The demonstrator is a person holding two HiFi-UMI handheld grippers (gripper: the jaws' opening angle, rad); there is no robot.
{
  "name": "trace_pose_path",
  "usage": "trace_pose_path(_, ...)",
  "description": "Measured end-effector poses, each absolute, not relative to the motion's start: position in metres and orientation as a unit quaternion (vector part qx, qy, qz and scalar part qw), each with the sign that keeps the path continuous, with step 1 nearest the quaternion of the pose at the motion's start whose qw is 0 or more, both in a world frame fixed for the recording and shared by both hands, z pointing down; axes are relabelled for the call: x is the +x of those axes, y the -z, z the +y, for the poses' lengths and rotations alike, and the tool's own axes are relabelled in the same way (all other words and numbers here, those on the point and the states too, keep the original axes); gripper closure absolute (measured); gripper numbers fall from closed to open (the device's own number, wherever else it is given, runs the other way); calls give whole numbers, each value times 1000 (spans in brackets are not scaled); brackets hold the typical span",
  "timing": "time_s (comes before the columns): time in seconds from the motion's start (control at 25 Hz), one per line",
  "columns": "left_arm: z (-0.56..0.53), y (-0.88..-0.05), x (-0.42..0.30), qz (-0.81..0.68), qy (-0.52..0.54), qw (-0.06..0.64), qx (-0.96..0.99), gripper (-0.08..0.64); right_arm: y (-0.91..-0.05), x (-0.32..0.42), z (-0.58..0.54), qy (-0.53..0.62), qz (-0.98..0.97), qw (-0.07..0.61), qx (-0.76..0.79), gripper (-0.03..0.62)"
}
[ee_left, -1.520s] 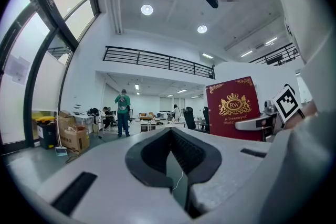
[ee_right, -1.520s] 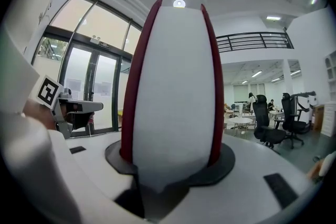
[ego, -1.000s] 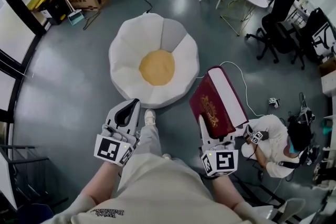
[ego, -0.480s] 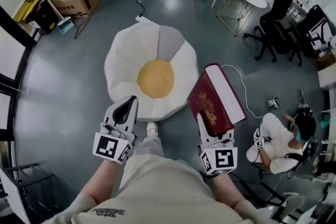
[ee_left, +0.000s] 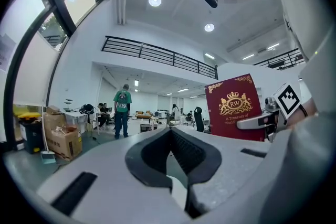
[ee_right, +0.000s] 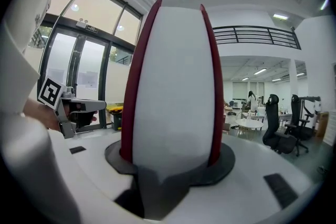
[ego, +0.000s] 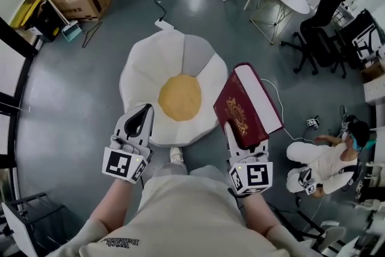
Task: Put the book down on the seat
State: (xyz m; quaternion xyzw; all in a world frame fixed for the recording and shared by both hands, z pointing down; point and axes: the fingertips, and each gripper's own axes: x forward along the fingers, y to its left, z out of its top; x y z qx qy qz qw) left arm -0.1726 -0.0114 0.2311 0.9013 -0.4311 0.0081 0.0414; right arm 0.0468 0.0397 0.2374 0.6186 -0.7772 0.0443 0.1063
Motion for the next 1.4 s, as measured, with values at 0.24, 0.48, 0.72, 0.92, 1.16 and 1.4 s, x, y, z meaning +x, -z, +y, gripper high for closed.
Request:
trace_pose_path(0.24, -31, -234, -165, -444, -10, 54, 894, 555, -243, 55, 21, -57, -786, 107, 607, 374)
trace_pose_path(0.48, -37, -228, -143, -445, -10, 47, 894, 555, -253, 71, 10, -66, -794, 121, 592, 374)
trace_pose_path(0.72, -42, -236, -135, -458, -13, 57, 887, 555, -261, 83, -7, -74, -799, 133, 581, 374)
trace_pose_path(0.92, -57, -246, -125, -464, -23, 56, 884, 555, -293, 95, -30, -145, -806, 149, 555, 374)
trace_pose_path(1.16, -98, -279, -108, -466, -23, 55, 883, 555, -345, 112, -78, -185, -811, 192, 521, 374)
trace_pose_path(1.4, -148, -353, -79, -450, -21, 56, 891, 555, -431, 133, -136, -219, -802, 227, 507, 374)
